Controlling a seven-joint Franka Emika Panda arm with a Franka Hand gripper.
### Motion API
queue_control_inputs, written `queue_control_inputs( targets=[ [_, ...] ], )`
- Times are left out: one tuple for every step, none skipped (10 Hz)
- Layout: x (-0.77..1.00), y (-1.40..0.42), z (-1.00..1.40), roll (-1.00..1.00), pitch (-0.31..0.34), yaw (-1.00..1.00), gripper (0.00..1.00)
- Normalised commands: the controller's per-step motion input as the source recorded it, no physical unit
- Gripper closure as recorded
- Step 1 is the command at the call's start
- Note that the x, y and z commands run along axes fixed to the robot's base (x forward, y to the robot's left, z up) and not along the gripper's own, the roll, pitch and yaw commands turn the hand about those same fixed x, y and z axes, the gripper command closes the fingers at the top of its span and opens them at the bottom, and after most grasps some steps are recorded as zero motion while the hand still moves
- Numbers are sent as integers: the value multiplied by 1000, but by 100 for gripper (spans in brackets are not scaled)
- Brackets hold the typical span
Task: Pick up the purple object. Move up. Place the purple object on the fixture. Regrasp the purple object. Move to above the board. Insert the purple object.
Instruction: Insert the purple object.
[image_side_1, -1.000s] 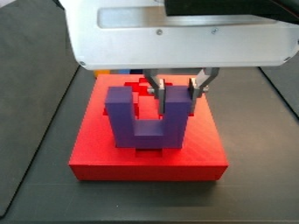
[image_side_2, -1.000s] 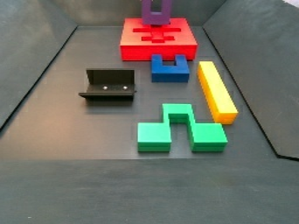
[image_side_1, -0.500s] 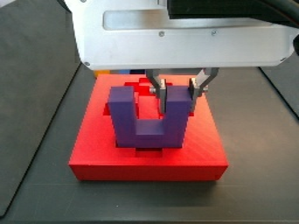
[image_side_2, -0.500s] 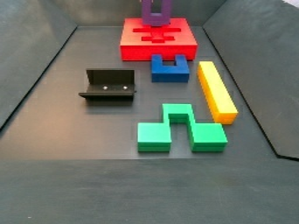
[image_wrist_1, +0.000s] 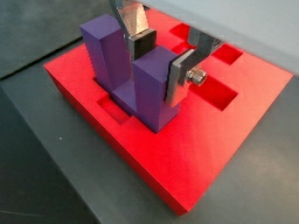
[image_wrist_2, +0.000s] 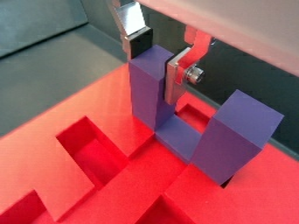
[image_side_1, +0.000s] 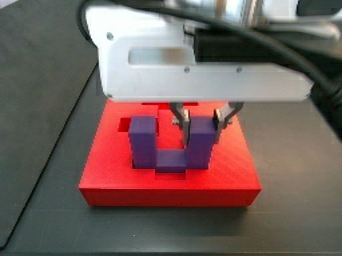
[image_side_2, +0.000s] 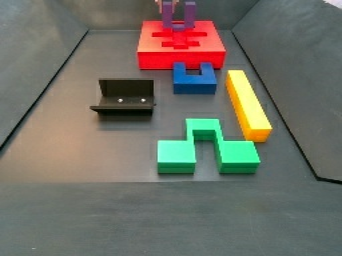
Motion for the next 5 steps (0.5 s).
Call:
queue_control_inputs(
  targets=[
    [597,0,-551,29,6,0,100],
    [474,-69,-449,111,0,0,100],
    [426,-131,-406,141,0,0,100],
    [63,0,0,0,19,0,100],
    [0,0,0,0,0,0,100]
  ],
)
